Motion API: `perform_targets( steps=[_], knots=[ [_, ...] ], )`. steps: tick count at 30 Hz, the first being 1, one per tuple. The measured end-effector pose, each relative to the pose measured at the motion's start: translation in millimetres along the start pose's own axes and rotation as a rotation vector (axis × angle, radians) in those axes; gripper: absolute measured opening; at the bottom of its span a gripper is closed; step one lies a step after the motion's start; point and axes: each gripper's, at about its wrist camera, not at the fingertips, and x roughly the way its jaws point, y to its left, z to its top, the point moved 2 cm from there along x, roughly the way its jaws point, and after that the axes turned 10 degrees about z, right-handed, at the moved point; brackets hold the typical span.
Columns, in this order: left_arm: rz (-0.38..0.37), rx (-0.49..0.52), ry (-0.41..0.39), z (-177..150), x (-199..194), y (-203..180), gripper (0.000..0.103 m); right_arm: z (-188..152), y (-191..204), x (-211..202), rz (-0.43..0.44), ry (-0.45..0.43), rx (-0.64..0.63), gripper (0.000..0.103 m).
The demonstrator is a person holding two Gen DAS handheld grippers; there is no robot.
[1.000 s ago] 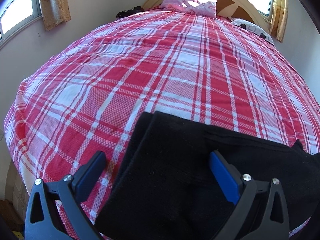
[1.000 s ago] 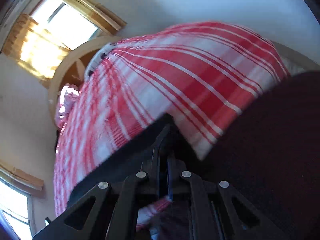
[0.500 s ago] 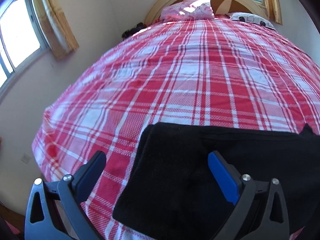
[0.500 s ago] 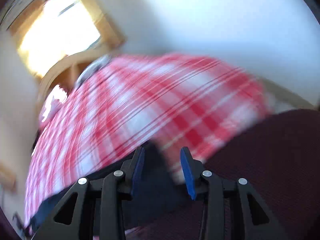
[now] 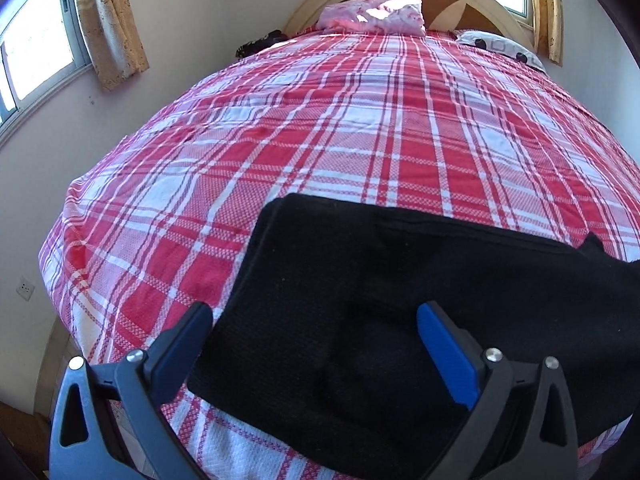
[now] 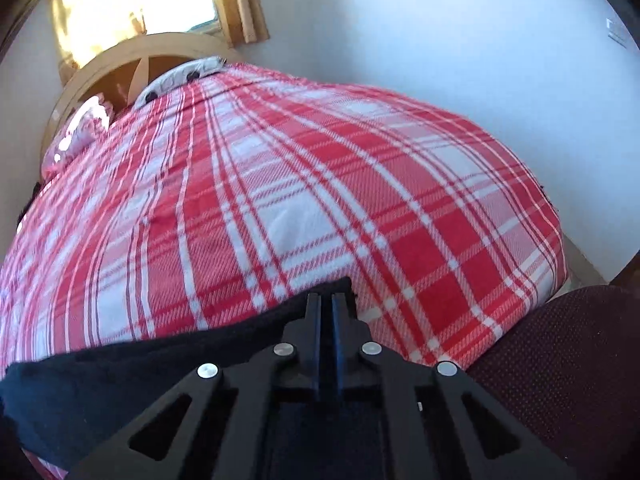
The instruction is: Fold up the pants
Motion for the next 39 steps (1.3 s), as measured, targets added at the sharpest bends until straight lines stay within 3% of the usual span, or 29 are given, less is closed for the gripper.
perform_targets(
  steps=[6,10,13,15,16,19,22,28,30,34,39],
  knots=[
    [0.077,-0.036,0.005,0,2,14,0.103,-1,-4,12,-0.041,-0.013,-0.003,0.005],
    [0.059,-0.059,0.025,-5,2,28,0.103,-3,-9,-3,-0.048,-0.002,0.043,0.012],
    [0.087,-0.057,-0.014,-6,-8,29,0.103,-8,0,-41,-0.126,-0.141,0.036,0.013],
    [0.110,-0.042,-0.062,-5,-14,25,0.103,-16,22,-65,-0.096,-0.226,-0.028,0.018],
    [0.116,-0.024,-0.083,-4,-17,21,0.103,-23,36,-71,-0.069,-0.238,-0.059,0.023],
    [0.107,0.034,-0.086,-5,-15,8,0.103,-45,79,-70,0.053,-0.193,-0.131,0.024],
    [0.119,0.074,-0.083,-8,-14,4,0.103,-73,131,-59,0.227,-0.083,-0.164,0.024],
    [0.105,0.053,-0.079,-11,-13,20,0.103,-149,261,-60,0.633,0.107,-0.340,0.024],
    [0.101,0.053,-0.073,-13,-7,21,0.103,-179,291,-55,0.754,0.212,-0.333,0.024],
    [0.078,0.036,-0.074,-13,-5,24,0.103,-225,320,-41,0.790,0.320,-0.325,0.024],
    [0.071,0.037,-0.077,-12,-6,23,0.103,-238,320,-28,0.816,0.360,-0.197,0.024]
  ],
)
